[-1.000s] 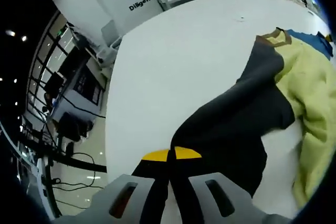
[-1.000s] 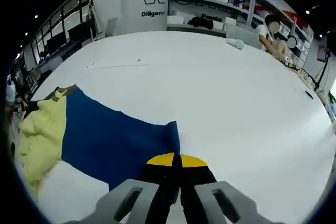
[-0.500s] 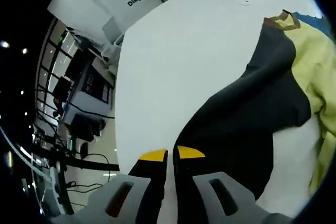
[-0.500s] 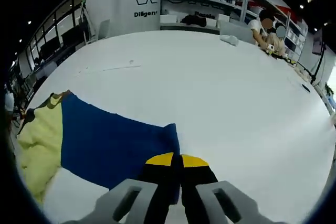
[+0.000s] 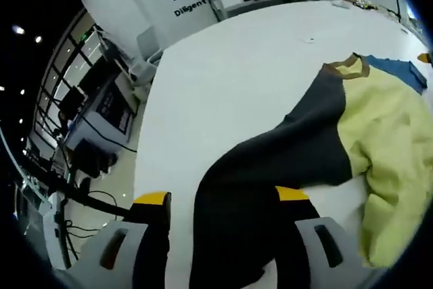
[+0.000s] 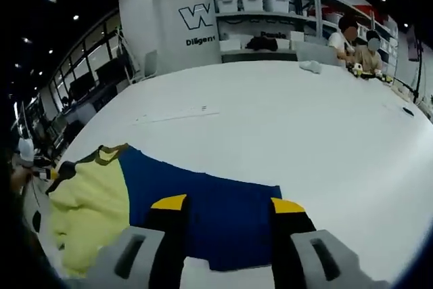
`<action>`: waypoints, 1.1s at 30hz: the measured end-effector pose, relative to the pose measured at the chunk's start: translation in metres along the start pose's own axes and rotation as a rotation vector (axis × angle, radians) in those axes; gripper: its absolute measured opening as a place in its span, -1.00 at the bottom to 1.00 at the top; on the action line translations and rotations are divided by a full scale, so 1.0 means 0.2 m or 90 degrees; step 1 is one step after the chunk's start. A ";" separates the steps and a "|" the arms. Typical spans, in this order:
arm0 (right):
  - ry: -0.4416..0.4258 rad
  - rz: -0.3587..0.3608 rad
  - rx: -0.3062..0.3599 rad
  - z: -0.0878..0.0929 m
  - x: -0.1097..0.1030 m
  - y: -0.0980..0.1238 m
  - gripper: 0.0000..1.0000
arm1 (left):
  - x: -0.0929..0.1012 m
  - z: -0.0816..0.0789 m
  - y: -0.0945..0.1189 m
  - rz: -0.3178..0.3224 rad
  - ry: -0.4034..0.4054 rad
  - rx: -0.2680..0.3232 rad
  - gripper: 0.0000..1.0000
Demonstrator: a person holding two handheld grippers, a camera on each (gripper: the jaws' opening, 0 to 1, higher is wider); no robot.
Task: Fold the garment on the visible template until the final outline fits inside the template.
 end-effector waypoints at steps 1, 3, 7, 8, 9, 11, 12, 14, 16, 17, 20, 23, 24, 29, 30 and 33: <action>0.001 -0.011 -0.002 0.01 -0.03 0.00 0.02 | 0.01 0.00 0.01 0.001 0.000 0.002 0.31; 0.002 -0.036 -0.001 0.03 -0.09 0.01 0.08 | 0.03 0.02 0.04 0.015 0.003 0.000 0.38; 0.018 -0.078 -0.020 0.09 -0.19 0.01 0.29 | 0.10 0.02 0.09 0.059 0.034 0.023 0.58; 0.024 -0.087 -0.018 0.10 -0.22 0.02 0.36 | 0.11 0.03 0.11 0.068 0.038 0.026 0.61; 0.036 -0.096 -0.019 0.11 -0.24 0.03 0.42 | 0.12 0.03 0.11 0.069 0.040 0.029 0.63; 0.062 -0.119 -0.022 0.15 -0.31 0.06 0.56 | 0.14 0.04 0.15 0.074 0.041 0.044 0.71; 0.065 -0.129 -0.024 0.16 -0.33 0.06 0.61 | 0.15 0.04 0.15 0.075 0.040 0.051 0.75; 0.065 -0.147 -0.028 0.18 -0.37 0.08 0.72 | 0.17 0.05 0.18 0.083 0.036 0.069 0.81; 0.070 -0.168 -0.033 0.22 -0.43 0.11 0.80 | 0.19 0.06 0.21 0.100 0.044 0.083 0.84; 0.073 -0.172 -0.032 0.23 -0.45 0.12 0.82 | 0.20 0.07 0.22 0.105 0.045 0.089 0.87; 0.126 -0.177 -0.034 0.28 -0.50 0.14 0.86 | 0.23 0.08 0.25 0.119 0.030 0.107 0.92; 0.135 -0.196 -0.050 0.35 -0.57 0.15 0.90 | 0.28 0.09 0.30 0.132 0.016 0.134 0.94; 0.133 -0.206 -0.052 0.37 -0.59 0.16 0.89 | 0.29 0.10 0.32 0.137 0.008 0.138 0.94; 0.107 -0.258 -0.065 0.44 -0.68 0.21 0.85 | 0.33 0.14 0.38 0.163 0.008 0.150 0.94; 0.111 -0.261 -0.065 0.45 -0.70 0.22 0.84 | 0.34 0.15 0.39 0.165 0.009 0.152 0.95; 0.144 -0.275 -0.083 0.49 -0.74 0.25 0.82 | 0.36 0.17 0.42 0.177 0.009 0.159 0.96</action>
Point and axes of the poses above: the point that each gripper's makers call its tool centre point, and the gripper's own axes: y roughly backward along the fingers, x roughly to its right, z roughly out of its underside, the point moved 7 cm from there along y, roughly backward along the fingers, and after that the axes turned 5 degrees about -z, right-handed, at the moved point
